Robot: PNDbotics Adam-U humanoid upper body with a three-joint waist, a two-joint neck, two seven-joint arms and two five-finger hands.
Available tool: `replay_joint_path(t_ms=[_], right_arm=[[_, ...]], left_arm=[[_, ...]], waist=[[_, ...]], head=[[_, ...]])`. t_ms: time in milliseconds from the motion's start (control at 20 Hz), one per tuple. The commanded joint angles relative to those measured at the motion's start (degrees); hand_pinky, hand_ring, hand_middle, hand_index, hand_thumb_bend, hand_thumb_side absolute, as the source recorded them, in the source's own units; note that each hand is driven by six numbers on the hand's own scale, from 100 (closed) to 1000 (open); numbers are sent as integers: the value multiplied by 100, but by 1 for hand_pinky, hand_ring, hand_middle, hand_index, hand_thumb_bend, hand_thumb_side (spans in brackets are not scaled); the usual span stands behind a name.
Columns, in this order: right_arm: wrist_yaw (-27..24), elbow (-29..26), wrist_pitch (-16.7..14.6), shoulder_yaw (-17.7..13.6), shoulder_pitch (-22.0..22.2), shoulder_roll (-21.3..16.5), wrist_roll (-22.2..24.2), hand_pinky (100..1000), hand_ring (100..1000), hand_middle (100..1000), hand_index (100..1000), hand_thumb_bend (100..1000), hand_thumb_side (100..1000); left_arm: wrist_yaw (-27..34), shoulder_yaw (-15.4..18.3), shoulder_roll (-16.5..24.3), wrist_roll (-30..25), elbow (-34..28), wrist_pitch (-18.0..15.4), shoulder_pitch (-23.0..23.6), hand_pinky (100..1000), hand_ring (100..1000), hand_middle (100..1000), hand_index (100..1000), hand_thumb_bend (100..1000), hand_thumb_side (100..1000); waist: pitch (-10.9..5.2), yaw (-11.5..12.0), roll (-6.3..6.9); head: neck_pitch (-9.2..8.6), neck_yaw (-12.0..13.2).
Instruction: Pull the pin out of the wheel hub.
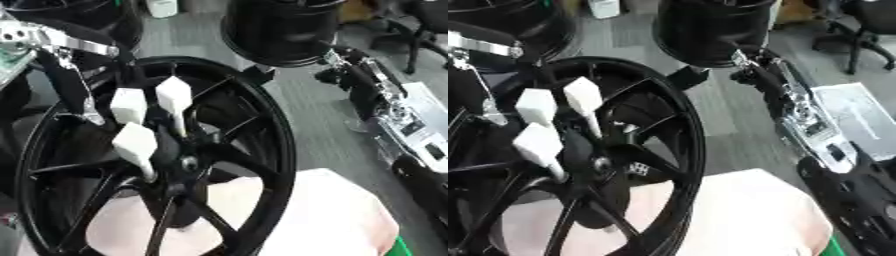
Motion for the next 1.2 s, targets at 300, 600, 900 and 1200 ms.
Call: replay_joint_path(t_ms=[300, 600, 900, 1200], right_arm=[[-21, -83, 6, -32, -124, -78, 14, 788, 599, 643, 787, 451, 495], [-17, -84, 10, -25, -145, -56, 22, 788, 599, 643, 787, 450, 496], [-12, -78, 9, -27, -148, -52, 20, 788, 599, 644, 787, 449, 497], [-14, -79, 5, -36, -149, -50, 11, 788, 599, 644, 787, 448, 499]], left_arm=[[-73, 64, -3, 8, 29, -4, -155, 895, 849, 801, 820, 525, 100], [-100, 79, -78, 8, 58, 23, -195, 890, 841, 784, 793, 482, 100], [-94, 62, -99, 8, 62, 49, -207, 886, 830, 765, 718, 415, 100], [-234, 73, -93, 8, 64, 19, -202, 871, 788, 711, 519, 286, 100]], waist=[[-66, -30, -19], [-52, -57, -2], [-48, -74, 28], [-51, -85, 34]], head=[[-67, 58], [-81, 70], [-97, 72], [-113, 78]])
